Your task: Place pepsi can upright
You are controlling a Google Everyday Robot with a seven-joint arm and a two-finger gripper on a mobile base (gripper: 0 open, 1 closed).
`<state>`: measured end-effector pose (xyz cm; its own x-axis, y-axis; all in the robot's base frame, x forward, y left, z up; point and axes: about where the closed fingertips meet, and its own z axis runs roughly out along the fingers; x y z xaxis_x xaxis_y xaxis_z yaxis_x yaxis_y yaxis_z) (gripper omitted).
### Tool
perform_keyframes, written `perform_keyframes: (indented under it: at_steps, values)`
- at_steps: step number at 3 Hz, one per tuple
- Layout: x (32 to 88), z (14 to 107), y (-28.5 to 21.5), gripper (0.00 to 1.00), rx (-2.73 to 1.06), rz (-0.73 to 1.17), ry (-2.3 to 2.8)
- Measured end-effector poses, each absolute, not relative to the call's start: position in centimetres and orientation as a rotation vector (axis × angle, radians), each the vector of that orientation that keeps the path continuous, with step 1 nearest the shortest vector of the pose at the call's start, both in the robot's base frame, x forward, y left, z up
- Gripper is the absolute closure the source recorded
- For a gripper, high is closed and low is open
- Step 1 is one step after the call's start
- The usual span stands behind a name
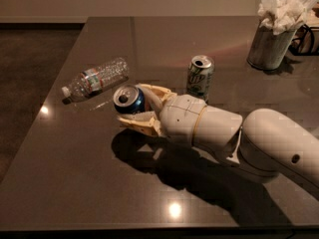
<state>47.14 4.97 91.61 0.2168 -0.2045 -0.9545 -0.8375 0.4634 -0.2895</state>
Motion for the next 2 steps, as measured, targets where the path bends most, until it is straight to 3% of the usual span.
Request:
perform_keyframes:
  at_steps: [2]
  values:
    - [47.73,91.14,3.57,0.11,-0.901,0.557,1.338]
